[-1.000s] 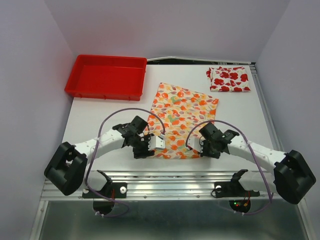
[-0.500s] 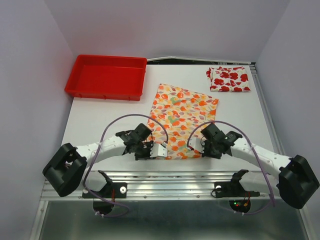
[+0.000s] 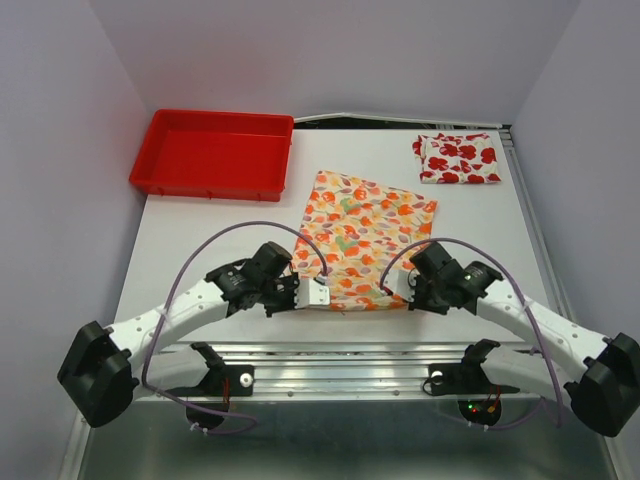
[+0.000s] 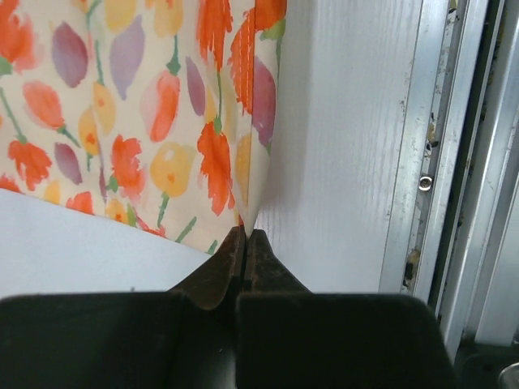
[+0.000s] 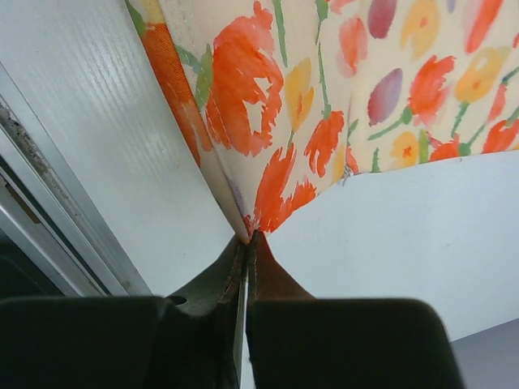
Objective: Fold and stack the skirts
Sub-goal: Fold the skirt
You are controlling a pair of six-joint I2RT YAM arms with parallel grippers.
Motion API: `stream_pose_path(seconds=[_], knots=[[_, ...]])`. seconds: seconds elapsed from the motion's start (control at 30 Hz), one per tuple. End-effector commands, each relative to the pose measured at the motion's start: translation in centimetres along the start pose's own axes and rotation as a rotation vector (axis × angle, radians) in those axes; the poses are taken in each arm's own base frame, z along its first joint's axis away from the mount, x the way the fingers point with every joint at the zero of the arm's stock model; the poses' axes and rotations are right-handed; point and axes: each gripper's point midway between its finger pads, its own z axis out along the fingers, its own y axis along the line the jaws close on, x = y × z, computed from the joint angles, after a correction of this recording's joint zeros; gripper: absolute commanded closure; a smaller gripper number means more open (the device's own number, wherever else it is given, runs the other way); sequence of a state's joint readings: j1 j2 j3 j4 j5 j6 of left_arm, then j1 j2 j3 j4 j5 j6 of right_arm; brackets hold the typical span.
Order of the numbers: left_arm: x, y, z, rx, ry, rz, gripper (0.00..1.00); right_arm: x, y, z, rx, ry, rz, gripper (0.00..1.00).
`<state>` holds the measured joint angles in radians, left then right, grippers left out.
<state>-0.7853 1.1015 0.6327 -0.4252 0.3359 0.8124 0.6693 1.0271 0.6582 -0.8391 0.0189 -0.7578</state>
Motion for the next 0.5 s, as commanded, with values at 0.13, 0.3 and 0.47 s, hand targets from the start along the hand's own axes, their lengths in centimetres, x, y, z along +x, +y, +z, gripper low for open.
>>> stream_pose_path(seconds=[0.13, 0.3, 0.47], knots=[[-2.6, 0.9, -4.9, -0.056, -0.042, -0.059, 1.0, 0.0, -1.2, -4.1, 0.069, 0.004, 0.015, 0.99], [-4.2, 1.2, -7.8, -0.084, -0.078, -0.041, 1.0, -0.5, -1.6, -6.6, 0.089, -0.018, 0.049, 0.99], [-5.6, 2.0, -9.9, -0.119, -0.097, -0.041, 1.0, -0.7, -2.1, -8.3, 0.113, -0.026, 0.061, 0.99]])
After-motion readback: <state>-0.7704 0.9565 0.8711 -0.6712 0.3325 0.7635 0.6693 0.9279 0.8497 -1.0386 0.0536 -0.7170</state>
